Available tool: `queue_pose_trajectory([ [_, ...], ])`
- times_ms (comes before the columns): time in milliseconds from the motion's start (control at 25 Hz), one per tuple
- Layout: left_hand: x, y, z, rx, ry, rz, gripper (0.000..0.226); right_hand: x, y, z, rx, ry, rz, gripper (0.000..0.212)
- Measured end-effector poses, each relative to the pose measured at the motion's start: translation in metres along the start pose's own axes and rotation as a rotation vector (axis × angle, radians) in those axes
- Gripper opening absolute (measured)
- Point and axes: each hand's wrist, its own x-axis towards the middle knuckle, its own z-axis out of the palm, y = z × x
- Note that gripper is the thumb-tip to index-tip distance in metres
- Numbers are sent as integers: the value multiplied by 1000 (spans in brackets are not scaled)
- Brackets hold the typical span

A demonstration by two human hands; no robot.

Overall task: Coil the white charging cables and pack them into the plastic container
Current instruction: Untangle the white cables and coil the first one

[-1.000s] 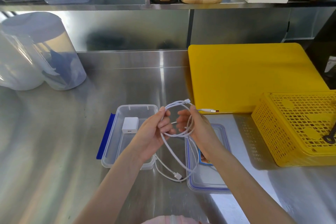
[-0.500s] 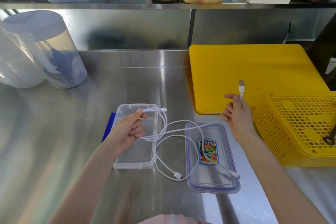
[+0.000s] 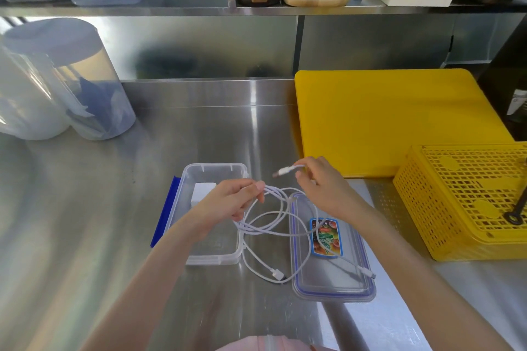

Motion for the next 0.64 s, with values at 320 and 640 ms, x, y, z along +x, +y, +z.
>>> queue_pose_trajectory([
  [320,6,14,1,148,16,39,34,-14,-19,9,-23,-244,-154,16],
  [640,5,10,9,-437,-2,90,19,-6,-13,22,345,43,41,32],
])
